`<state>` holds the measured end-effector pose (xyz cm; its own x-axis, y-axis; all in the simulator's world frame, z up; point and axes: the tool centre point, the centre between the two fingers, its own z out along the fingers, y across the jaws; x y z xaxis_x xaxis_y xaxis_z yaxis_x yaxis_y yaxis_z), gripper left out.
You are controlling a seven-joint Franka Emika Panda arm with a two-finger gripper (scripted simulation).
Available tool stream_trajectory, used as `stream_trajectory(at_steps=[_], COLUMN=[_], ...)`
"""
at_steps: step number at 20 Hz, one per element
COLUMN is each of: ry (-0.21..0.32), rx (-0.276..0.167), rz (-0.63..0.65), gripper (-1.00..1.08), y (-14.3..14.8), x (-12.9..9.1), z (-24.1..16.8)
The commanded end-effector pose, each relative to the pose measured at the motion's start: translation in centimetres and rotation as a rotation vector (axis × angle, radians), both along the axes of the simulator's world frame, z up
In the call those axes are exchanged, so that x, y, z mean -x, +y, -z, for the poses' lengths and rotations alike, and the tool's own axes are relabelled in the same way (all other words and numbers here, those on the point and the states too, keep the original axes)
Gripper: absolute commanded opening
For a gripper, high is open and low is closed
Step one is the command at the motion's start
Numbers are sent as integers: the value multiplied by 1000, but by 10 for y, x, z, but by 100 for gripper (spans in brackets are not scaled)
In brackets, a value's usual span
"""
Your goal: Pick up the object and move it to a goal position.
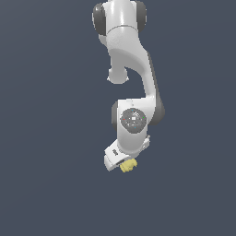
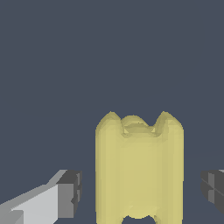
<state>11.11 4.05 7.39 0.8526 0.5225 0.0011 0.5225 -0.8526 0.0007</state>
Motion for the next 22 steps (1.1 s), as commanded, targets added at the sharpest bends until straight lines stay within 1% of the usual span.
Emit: stream_trajectory(at_steps=[1,6,11,12,22], ry=[1,1,1,1,1], rx=[0,0,0,0,0], rz=[-1,-3,-3,-3,-3], gripper=[100,100,100,-100,-100], y=[0,0,0,0,0], x=[1,1,0,0,0], z=[15,34,33,33,33])
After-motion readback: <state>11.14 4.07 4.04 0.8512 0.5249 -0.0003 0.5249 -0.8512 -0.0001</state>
